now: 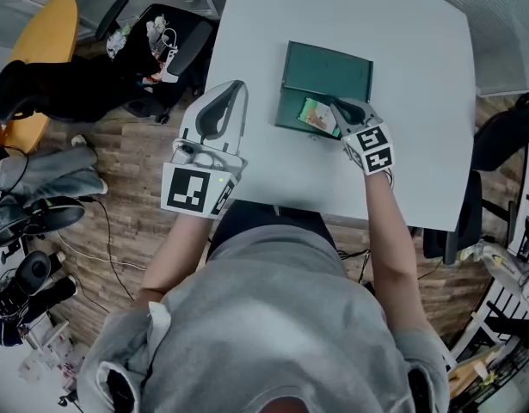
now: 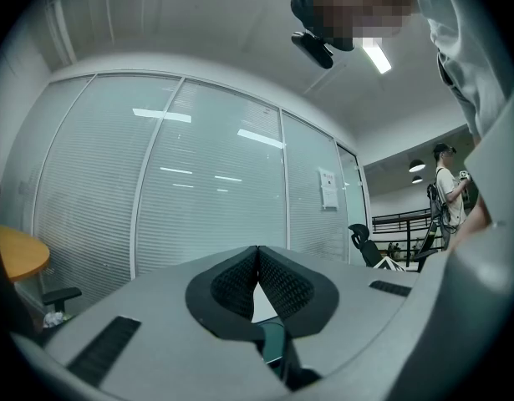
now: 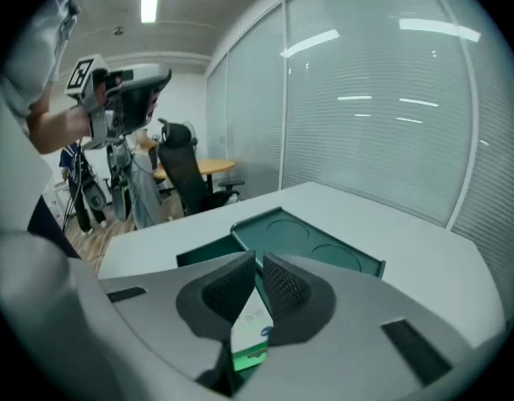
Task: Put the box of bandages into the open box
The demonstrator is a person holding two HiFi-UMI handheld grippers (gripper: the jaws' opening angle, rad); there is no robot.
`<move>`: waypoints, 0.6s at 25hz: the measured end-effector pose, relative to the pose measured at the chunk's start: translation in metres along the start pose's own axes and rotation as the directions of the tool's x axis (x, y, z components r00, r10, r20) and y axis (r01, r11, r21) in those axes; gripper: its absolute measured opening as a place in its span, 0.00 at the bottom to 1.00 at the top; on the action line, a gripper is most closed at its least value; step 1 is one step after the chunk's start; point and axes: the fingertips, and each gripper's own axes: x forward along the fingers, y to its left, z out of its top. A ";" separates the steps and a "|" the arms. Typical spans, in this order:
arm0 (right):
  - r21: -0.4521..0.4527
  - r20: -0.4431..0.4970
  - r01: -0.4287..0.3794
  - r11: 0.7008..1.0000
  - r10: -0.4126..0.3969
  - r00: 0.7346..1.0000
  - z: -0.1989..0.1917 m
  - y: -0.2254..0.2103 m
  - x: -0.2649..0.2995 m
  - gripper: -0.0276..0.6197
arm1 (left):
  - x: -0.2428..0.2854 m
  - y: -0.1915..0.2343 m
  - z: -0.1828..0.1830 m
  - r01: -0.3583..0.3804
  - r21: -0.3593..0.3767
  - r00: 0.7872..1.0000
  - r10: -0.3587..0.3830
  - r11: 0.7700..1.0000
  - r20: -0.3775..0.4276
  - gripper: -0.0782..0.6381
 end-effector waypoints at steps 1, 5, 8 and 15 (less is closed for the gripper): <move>0.027 0.043 0.022 0.999 -0.023 0.999 0.009 -0.003 -0.006 0.14 | 0.000 0.000 0.001 0.003 0.000 1.000 -0.003 1.000 0.004 0.13; 0.127 0.222 0.115 0.985 -0.141 0.965 0.050 -0.015 -0.039 0.13 | 0.002 0.000 0.005 0.008 0.012 1.000 -0.009 1.000 0.017 0.13; 0.162 0.328 0.148 0.976 -0.195 0.924 0.079 -0.021 -0.070 0.13 | 0.005 -0.004 0.008 0.012 0.018 1.000 -0.012 1.000 0.025 0.13; 0.209 0.494 0.183 0.961 -0.265 0.828 0.129 -0.021 -0.138 0.12 | 0.012 -0.015 0.017 0.030 0.023 0.998 -0.031 0.999 0.046 0.13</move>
